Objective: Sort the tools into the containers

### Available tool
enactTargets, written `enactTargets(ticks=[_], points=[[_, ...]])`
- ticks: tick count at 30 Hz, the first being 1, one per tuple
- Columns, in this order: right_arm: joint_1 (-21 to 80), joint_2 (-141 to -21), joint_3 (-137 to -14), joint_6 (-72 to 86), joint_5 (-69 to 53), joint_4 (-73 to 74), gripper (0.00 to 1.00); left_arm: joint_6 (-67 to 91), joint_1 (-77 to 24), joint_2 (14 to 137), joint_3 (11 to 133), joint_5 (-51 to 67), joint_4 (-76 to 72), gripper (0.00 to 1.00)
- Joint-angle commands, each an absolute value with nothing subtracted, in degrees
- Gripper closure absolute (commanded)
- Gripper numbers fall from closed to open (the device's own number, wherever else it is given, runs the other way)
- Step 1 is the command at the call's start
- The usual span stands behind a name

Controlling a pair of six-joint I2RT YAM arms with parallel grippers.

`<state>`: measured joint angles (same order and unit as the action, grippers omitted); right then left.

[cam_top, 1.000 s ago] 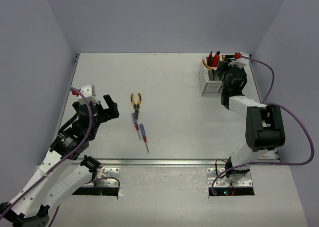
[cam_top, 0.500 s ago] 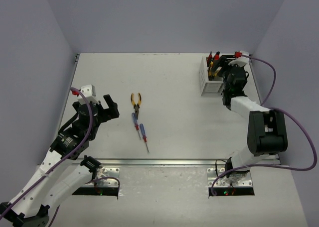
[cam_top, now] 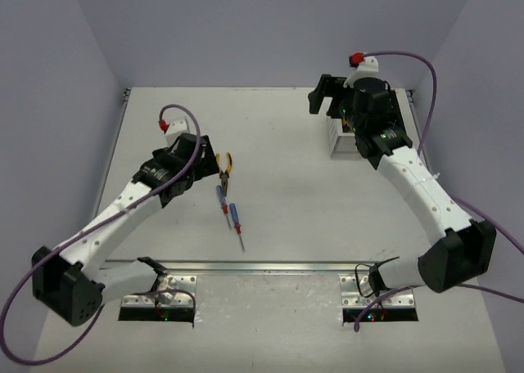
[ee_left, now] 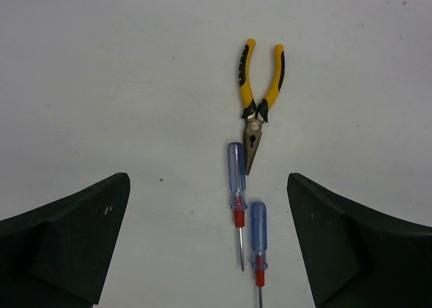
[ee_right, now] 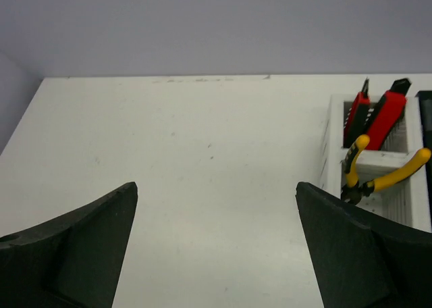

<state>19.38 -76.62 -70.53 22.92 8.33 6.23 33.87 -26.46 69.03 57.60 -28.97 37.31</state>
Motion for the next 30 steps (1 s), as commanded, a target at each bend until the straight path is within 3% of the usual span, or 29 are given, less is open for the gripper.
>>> enactTargets(ticks=[1, 6, 12, 14, 16, 19, 21, 23, 30], points=[[18.5, -70.9, -62.7, 26.4, 2.5, 14.1, 0.01, 37.6, -23.8, 85.2, 65.8, -25.6, 34.0, 0.01], [18.5, -62.4, -50.5, 32.7, -13.2, 9.4, 0.01, 34.4, -17.1, 97.8, 70.8, -17.8, 29.4, 0.10], [18.5, -59.4, -42.8, 37.3, -18.8, 5.9, 0.01, 31.7, -15.1, 108.1, 76.9, -15.2, 29.4, 0.22], [18.4, -60.2, -43.4, 36.4, -19.8, 8.3, 0.01, 31.5, -14.6, 110.2, 77.5, -14.1, 28.0, 0.30], [18.5, -60.5, -43.3, 36.1, -20.7, 8.5, 0.01, 31.1, -14.6, 112.6, 78.8, -13.7, 27.9, 0.31], [18.5, -60.8, -42.6, 36.2, -21.5, 7.6, 0.02, 31.5, -14.5, 114.9, 79.9, -13.1, 28.1, 0.44], [18.5, -61.3, -43.4, 36.2, -22.1, 8.5, 0.03, 32.2, -14.5, 116.4, 80.1, -13.4, 28.3, 0.46], [18.5, -61.8, -45.0, 35.9, -22.2, 10.4, 0.04, 32.7, -14.6, 117.1, 80.0, -14.1, 28.5, 0.60], [18.5, -61.9, -45.3, 35.8, -21.7, 11.1, 0.05, 33.0, -14.6, 120.2, 80.6, -13.7, 27.5, 0.90]])
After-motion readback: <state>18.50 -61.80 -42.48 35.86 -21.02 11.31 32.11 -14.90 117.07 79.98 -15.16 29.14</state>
